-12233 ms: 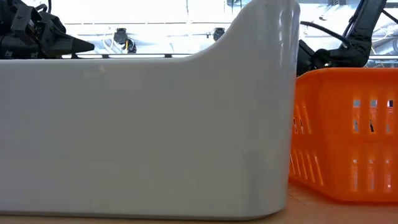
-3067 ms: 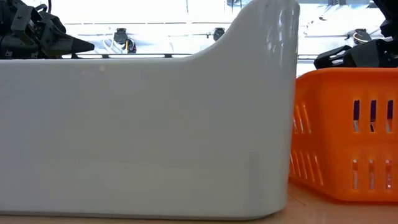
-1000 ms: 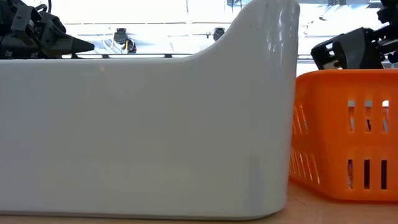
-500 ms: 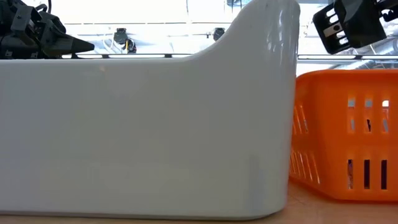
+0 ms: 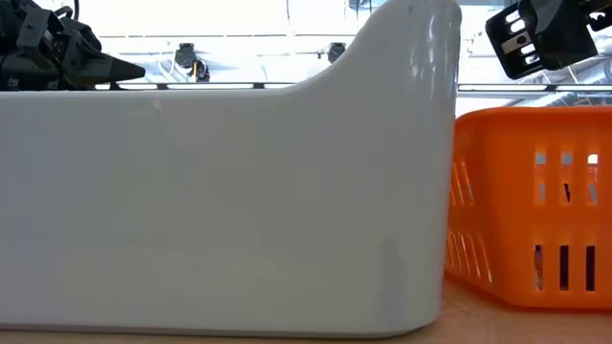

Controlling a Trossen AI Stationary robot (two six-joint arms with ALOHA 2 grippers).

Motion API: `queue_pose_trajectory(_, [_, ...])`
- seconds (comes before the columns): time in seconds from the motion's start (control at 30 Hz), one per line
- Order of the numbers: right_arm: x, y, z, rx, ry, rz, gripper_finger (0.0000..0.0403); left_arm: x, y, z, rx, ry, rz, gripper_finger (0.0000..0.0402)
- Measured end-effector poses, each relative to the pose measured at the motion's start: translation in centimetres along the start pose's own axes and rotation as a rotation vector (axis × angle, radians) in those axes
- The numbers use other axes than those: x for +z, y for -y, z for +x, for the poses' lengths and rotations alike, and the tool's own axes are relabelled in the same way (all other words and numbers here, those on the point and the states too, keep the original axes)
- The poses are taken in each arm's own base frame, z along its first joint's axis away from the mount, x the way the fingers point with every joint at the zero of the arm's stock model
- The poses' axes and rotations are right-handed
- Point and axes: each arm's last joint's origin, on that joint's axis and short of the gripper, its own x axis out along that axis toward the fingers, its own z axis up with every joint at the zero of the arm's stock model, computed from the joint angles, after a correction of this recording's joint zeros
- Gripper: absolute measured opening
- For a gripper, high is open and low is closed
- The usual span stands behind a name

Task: Pick & Place Office items
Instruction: Put the black digital timer into the orange bin

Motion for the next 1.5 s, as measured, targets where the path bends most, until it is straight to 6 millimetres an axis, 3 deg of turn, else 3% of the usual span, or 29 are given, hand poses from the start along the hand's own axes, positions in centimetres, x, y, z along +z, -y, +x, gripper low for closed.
queue_pose_trajectory(0.13, [0.0,0.1,0.0,-0.039,0.007,0.006,0.0213,0.0,0.0,0.0,0.000,0.000,0.000,0.0271])
queue_pose_trajectory(0.53, [-0.5,1.2,-0.2,-0.376,0.024,0.084,0.0210,0.0,0.0,0.0,0.000,0.000,0.000,0.0271])
queue_pose_trajectory(0.87, [-0.4,1.7,-0.3,-0.500,0.059,0.109,0.0210,0.0,0.0,0.0,0.000,0.000,0.000,0.0271])
queue_pose_trajectory(1.2, [-0.9,3.9,-0.4,-0.639,0.080,0.363,0.0210,0.0,0.0,0.0,0.000,0.001,0.000,0.0271])
queue_pose_trajectory(1.5, [-2.2,5.7,-0.7,-0.744,-0.017,0.450,0.0210,0.0,0.0,0.0,0.000,0.000,0.000,0.0271])
